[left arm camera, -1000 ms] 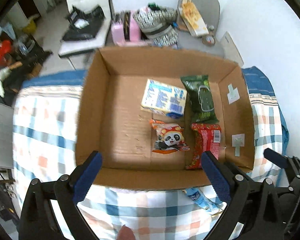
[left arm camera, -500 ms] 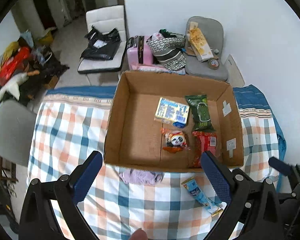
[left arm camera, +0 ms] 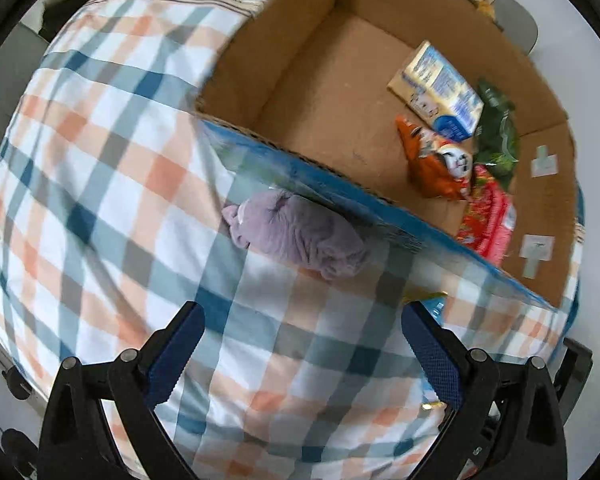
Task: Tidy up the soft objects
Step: 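Grasp the lilac cloth with the left tool while the right tool grasps the blue tube, then carry the cloth and tube into the box and open both tools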
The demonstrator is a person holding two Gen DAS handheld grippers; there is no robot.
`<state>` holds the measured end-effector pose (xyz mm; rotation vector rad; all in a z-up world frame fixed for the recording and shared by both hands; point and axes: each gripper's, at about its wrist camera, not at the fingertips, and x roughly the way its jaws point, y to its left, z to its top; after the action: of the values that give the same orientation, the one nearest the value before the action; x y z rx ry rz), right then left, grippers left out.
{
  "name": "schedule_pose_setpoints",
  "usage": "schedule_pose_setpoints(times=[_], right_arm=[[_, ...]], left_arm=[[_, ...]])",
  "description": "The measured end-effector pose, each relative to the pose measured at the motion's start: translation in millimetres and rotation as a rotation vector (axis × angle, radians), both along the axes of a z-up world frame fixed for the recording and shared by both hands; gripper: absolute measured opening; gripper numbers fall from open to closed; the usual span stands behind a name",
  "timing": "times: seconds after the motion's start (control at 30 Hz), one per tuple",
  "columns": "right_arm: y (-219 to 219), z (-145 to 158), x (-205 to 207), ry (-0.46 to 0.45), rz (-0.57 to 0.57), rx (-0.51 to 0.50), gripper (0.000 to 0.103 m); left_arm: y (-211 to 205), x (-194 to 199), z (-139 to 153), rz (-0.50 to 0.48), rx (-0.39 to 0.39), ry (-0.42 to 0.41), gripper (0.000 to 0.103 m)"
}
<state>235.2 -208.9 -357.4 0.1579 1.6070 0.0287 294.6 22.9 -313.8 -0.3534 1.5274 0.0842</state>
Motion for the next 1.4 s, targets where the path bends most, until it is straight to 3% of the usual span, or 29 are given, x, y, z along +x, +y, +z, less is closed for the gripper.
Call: schedule_pose_setpoints(times=[0.13,0.37,0.4,0.43,0.47,0.6,0.67,0.83,1.03,1.17,1.4], right_arm=[[-2,-27,-4,0.025,0.011,0.007,0.078],[1,-47,-4,0.023,0.045,0.032,0.078],[3,-48,-3,0.022,0.05,0.031,0.078],[4,-49,-3,0.021,0.056,0.027,0.077],[5,-50,-2,0.019,0.064,0.017,0.073],[8,-48,-4,0.022,0.083,-0.023,0.048],[9,-45,-7,0.028,0.085,-0.04,0.041],[13,-39,-22,0.055,0.066,-0.029,0.02],[10,-39,-54,0.098,-0.014,0.066,0.019],[11,-30,-75,0.088,-0.045,0.104,0.018],[1,36,-84,-0.013,-0.059,0.178,0.017]], left_arm=[[-2,11,-23,-0.002,0.011,0.016,0.101],[-14,25,-48,-0.097,0.073,0.024,0.1],[-16,25,-49,-0.114,0.079,0.014,0.096],[-18,25,-50,-0.127,0.077,0.006,0.082],[-20,24,-51,-0.14,0.09,0.014,0.075],[-21,15,-51,-0.179,0.125,-0.01,0.06],[-20,8,-49,-0.184,0.12,-0.018,0.055],[-20,-16,-39,-0.214,0.134,-0.034,0.052],[-28,-58,-28,-0.246,0.13,-0.031,0.052],[-31,-84,-13,-0.248,0.084,-0.023,0.052],[-45,-91,55,-0.276,0.023,-0.131,0.052]])
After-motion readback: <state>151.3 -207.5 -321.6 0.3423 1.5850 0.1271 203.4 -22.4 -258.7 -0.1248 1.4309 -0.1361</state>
